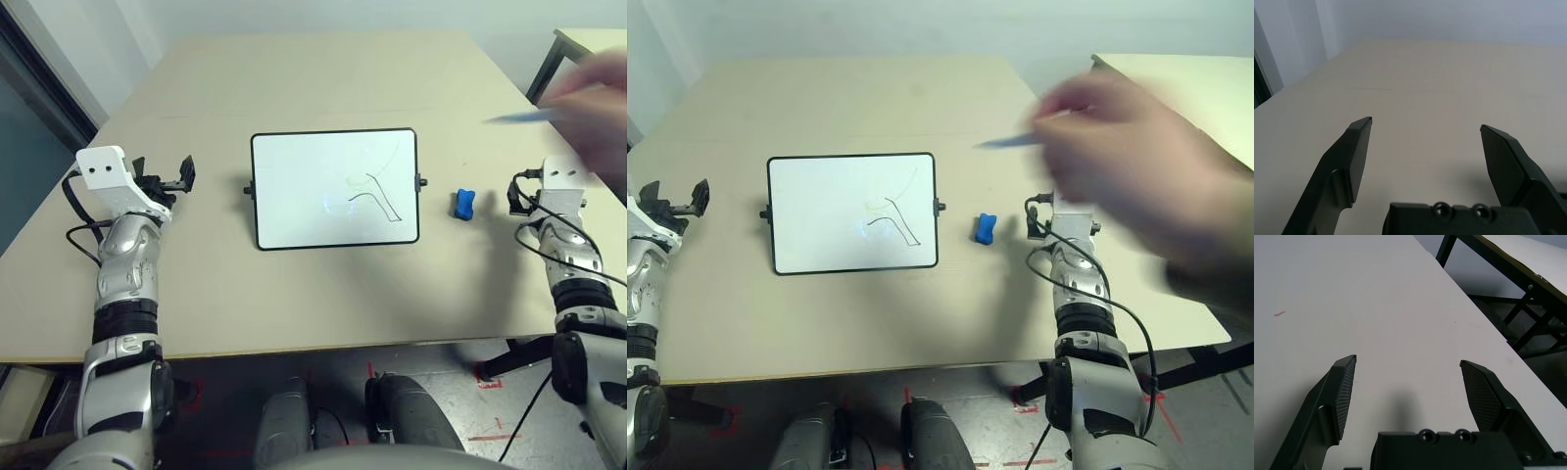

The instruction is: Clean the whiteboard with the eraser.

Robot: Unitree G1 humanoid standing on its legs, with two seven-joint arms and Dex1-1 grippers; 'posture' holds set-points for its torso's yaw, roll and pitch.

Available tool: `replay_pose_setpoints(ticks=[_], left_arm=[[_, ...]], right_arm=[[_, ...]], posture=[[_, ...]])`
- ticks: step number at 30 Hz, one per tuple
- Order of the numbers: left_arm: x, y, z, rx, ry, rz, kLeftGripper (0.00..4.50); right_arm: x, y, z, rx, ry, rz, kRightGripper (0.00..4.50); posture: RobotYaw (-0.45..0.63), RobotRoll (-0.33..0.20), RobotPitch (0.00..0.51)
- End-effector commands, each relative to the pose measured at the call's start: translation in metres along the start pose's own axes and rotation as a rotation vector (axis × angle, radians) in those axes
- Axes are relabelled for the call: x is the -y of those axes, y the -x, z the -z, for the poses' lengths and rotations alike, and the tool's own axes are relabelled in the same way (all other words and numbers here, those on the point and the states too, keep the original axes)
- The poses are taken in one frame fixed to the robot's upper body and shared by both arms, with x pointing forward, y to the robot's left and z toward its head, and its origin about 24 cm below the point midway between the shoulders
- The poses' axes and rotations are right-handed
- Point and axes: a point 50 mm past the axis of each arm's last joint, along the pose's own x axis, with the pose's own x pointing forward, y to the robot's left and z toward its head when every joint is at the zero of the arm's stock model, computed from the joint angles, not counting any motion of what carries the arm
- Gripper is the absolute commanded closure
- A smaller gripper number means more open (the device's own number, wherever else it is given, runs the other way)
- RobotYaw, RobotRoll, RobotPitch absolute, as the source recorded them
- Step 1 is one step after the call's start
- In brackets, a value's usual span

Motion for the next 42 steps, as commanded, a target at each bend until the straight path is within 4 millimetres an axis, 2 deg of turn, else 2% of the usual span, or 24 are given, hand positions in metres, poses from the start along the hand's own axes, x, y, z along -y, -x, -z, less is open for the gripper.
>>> replay_pose_setpoints(ticks=[1,5,9,12,18,23,27,33,40,42], left_arm=[[-0.002,0.002,0.006,-0.021,0.012,-0.011,0.00],[-0.001,-0.003,-0.001,-0.011,0.006,0.018,0.00],[0.006,-0.015,-0.023,0.016,0.015,0.101,0.00],[0.022,-0.024,-0.039,-0.003,0.025,0.265,0.00],[0.051,-0.034,-0.066,-0.009,0.012,0.484,0.00],[0.087,-0.038,-0.089,0.030,-0.010,0.668,0.00],[0.109,-0.035,-0.087,0.008,0.007,0.769,0.00],[0.148,-0.027,-0.069,-0.064,0.010,0.933,0.00],[0.163,-0.011,-0.055,-0.169,-0.003,1.057,0.00],[0.162,-0.006,-0.053,-0.199,-0.012,1.079,0.00]], right_arm=[[0.007,0.001,0.004,-0.013,-0.005,0.023,0.04],[0.006,0.001,-0.002,-0.016,-0.032,0.010,0.04],[-0.013,0.004,-0.015,-0.073,-0.110,-0.093,0.04],[-0.033,0.011,-0.023,-0.152,-0.136,-0.189,0.04],[-0.052,0.024,-0.028,-0.240,-0.144,-0.253,0.04],[-0.063,0.028,-0.024,-0.278,-0.121,-0.280,0.04],[-0.071,0.031,-0.023,-0.294,-0.110,-0.301,0.04],[-0.077,0.034,-0.013,-0.335,-0.088,-0.308,0.04],[-0.081,0.037,-0.004,-0.394,-0.082,-0.322,0.04],[-0.082,0.037,0.000,-0.407,-0.084,-0.321,0.41]], posture=[[-0.03,0.000,0.098],[-0.06,0.000,0.102],[-0.09,0.000,0.098],[-0.11,0.000,0.093],[-0.12,0.000,0.080],[-0.11,0.000,0.062],[-0.11,0.000,0.060],[-0.11,0.000,0.063],[-0.10,0.000,0.071],[-0.09,0.000,0.072]])
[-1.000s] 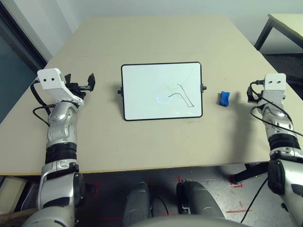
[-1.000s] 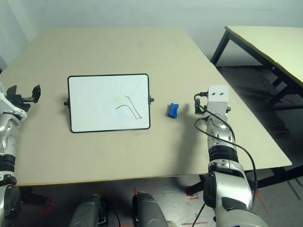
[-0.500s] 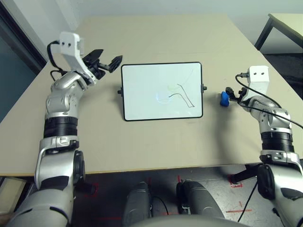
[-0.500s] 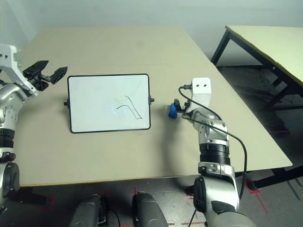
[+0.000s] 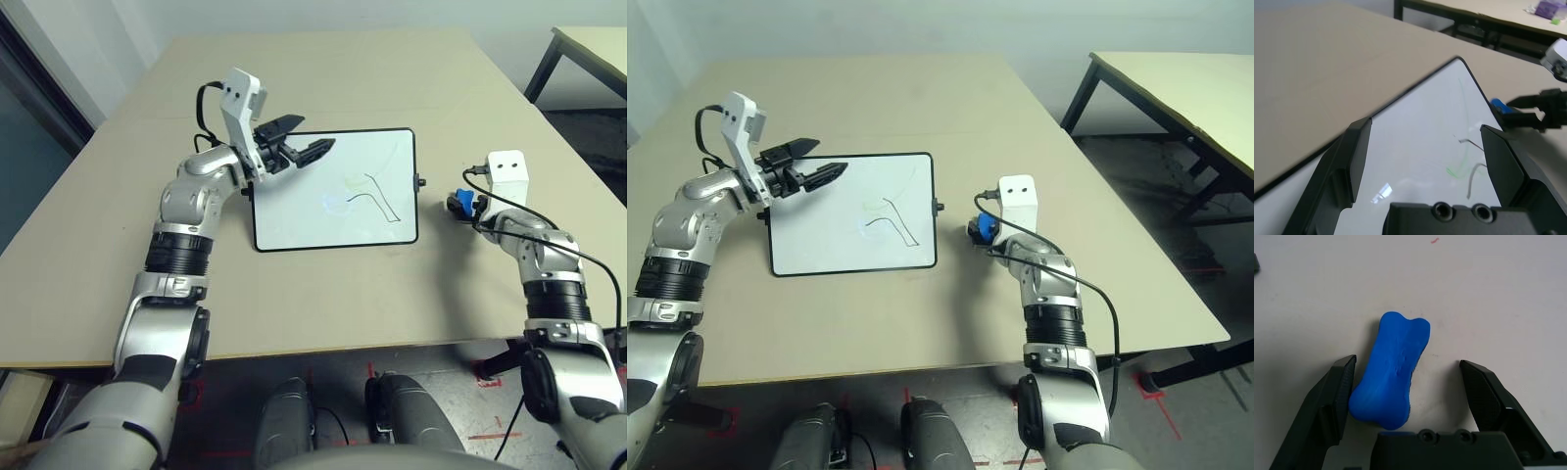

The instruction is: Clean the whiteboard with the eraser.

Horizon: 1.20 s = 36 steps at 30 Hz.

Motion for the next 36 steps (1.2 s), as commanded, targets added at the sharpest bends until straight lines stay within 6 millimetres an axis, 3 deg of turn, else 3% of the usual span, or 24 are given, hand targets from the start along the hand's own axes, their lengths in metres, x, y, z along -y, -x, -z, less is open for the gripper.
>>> replay_pose_setpoints(ticks=[1,9,12,17,20,24,31,36], left_arm=[[0.007,0.004,0.006,-0.061,0.006,0.044,0.00],[0.008,0.013,0.005,-0.074,-0.007,0.034,0.00],[0.009,0.013,0.005,-0.077,-0.009,0.039,0.00],[0.013,0.011,0.004,-0.088,-0.012,0.066,0.00],[0.015,0.009,0.003,-0.099,-0.017,0.090,0.00],[0.016,0.006,0.001,-0.109,-0.023,0.108,0.00],[0.016,0.005,-0.002,-0.115,-0.031,0.118,0.00],[0.017,0.007,-0.005,-0.113,-0.036,0.117,0.00]], right_arm=[[-0.003,-0.002,0.011,-0.049,0.002,0.002,0.61],[-0.007,-0.003,0.011,-0.046,0.018,-0.003,3.15],[-0.004,-0.001,0.002,-0.012,0.017,0.001,3.76],[-0.008,0.008,-0.032,0.108,0.051,-0.051,3.87],[-0.024,0.020,-0.064,0.190,0.097,-0.174,3.88],[-0.053,0.036,-0.088,0.237,0.228,-0.328,3.88],[-0.084,0.038,-0.089,0.210,0.322,-0.434,3.88],[-0.093,0.031,-0.069,0.129,0.360,-0.462,3.88]], posture=[[-0.09,0.000,0.072],[-0.08,0.000,0.067],[-0.09,0.000,0.061],[-0.10,0.000,0.051],[-0.11,0.000,0.045],[-0.11,0.000,0.042],[-0.10,0.000,0.045],[-0.08,0.000,0.051]])
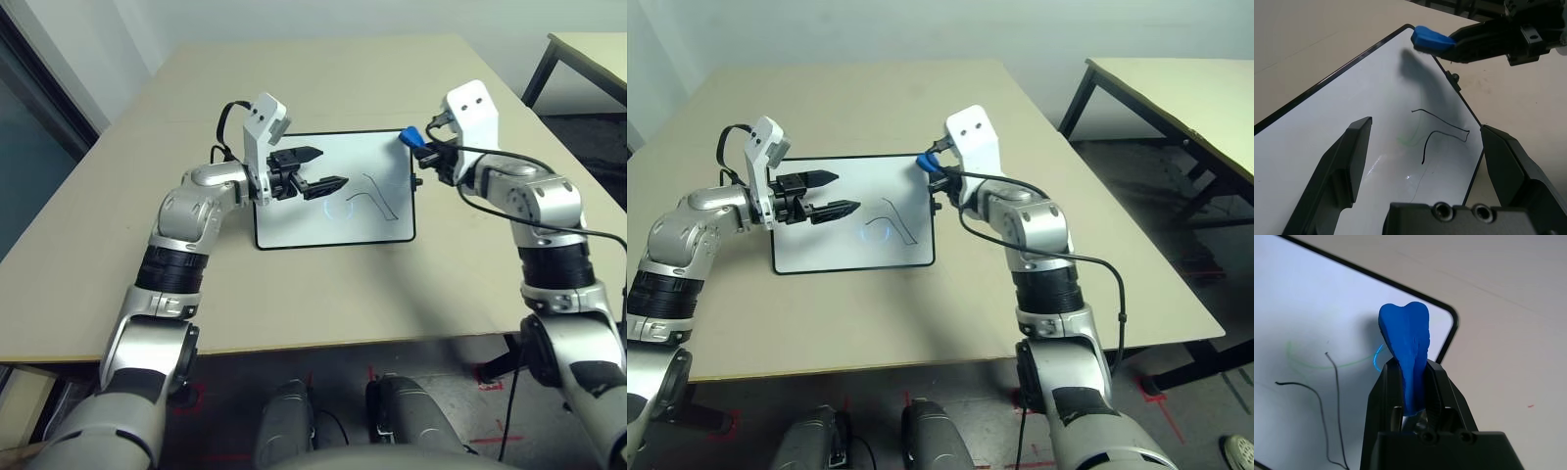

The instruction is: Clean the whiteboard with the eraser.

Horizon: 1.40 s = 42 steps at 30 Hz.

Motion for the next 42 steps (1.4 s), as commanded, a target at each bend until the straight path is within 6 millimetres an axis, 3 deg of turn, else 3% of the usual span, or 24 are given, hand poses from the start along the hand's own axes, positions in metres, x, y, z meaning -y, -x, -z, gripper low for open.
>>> replay_pose_setpoints(ticks=[1,5,10,17,22,35,42], left_arm=[[0.002,0.001,-0.002,-0.014,-0.011,0.008,0.00],[0.004,0.004,-0.001,-0.018,-0.008,0.004,0.00],[0.004,0.004,-0.001,-0.020,-0.006,0.001,0.00],[0.005,0.003,-0.001,-0.018,-0.003,0.002,0.00],[0.006,0.001,0.000,-0.017,-0.001,0.005,0.00],[0.007,0.002,0.001,-0.016,0.006,0.003,0.00],[0.007,0.001,0.001,-0.017,0.009,0.004,0.00]], right_arm=[[-0.009,-0.005,0.012,-0.062,0.007,-0.036,3.88],[-0.026,-0.005,0.027,-0.129,0.012,-0.105,3.88],[-0.030,-0.004,0.032,-0.143,0.010,-0.109,3.88],[0.007,-0.007,0.014,-0.070,-0.003,0.082,3.88],[0.016,-0.010,0.006,-0.026,-0.010,0.123,3.88],[-0.036,0.000,0.033,-0.136,0.013,-0.088,3.91],[0.001,-0.012,0.011,-0.063,0.019,0.063,3.91]], posture=[[-0.08,0.000,0.052],[-0.08,0.000,0.057],[-0.08,0.000,0.058],[-0.08,0.000,0.058],[-0.08,0.000,0.056],[-0.08,0.000,0.065],[-0.08,0.000,0.067]])
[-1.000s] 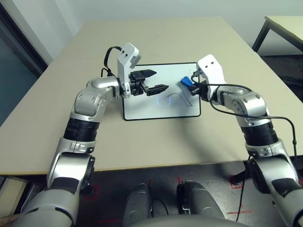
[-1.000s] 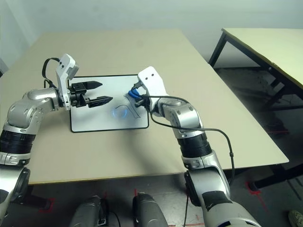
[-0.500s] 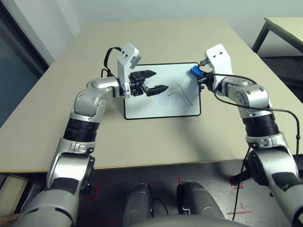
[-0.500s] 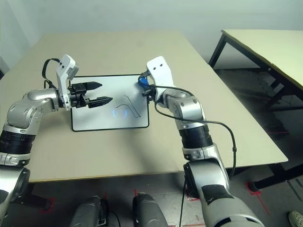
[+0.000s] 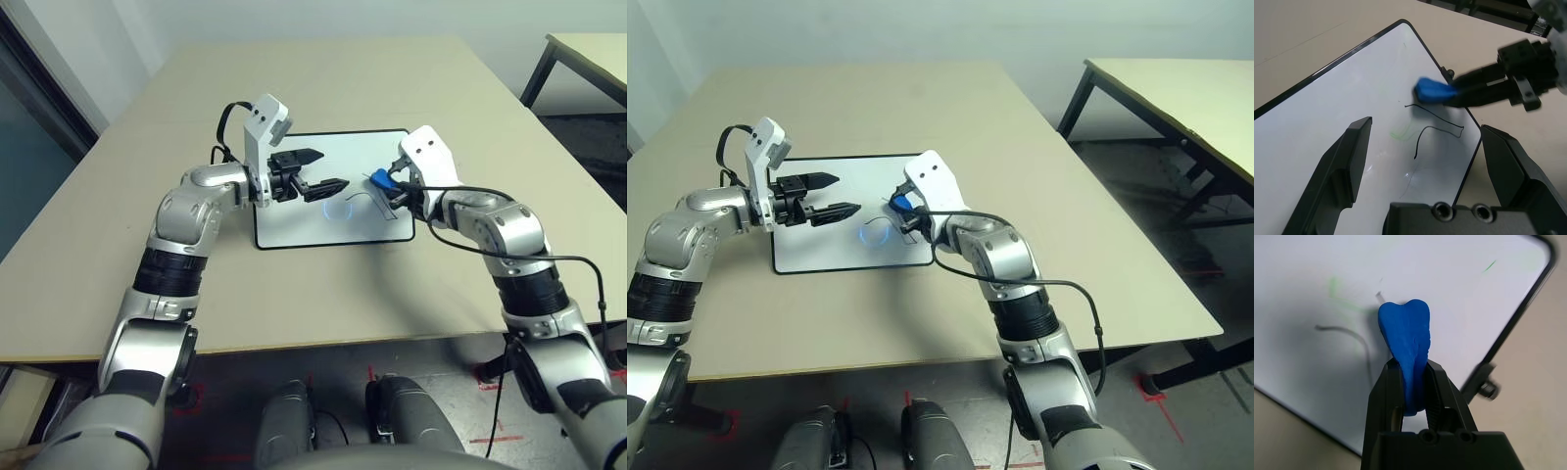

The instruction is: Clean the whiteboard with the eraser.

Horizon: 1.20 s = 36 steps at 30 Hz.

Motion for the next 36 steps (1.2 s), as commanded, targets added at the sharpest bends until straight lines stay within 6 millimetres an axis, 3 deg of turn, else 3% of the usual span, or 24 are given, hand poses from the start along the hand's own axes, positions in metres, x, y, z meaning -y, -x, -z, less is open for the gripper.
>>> replay_pose_setpoints(ticks=[1,7,18,22,28,33,36], left_arm=[[0.002,0.000,0.001,-0.004,0.000,0.007,0.00],[0.004,0.000,0.001,-0.006,0.002,0.010,0.00],[0.003,0.001,0.002,-0.008,0.001,0.005,0.00],[0.002,0.000,0.001,-0.005,0.000,0.004,0.00],[0.001,0.001,0.003,-0.018,0.005,0.002,0.00],[-0.002,0.009,0.014,-0.079,0.026,-0.007,0.00],[0.000,0.013,0.019,-0.110,0.036,0.002,0.00]], right_arm=[[0.023,-0.005,-0.008,0.033,-0.008,0.086,3.91],[0.031,-0.011,-0.015,0.062,-0.008,0.111,3.91],[-0.030,0.006,0.023,-0.053,-0.016,-0.085,3.91],[-0.039,0.008,0.032,-0.087,-0.022,-0.108,3.91],[-0.029,0.000,0.033,-0.094,-0.012,-0.069,3.91],[-0.007,-0.007,0.004,0.011,0.003,0.017,3.91],[-0.004,-0.008,-0.007,0.053,0.022,0.029,3.91]], posture=[[-0.08,0.000,0.067],[-0.07,0.000,0.072],[-0.08,0.000,0.068],[-0.08,0.000,0.067],[-0.08,0.000,0.066],[-0.07,0.000,0.069],[-0.07,0.000,0.069]])
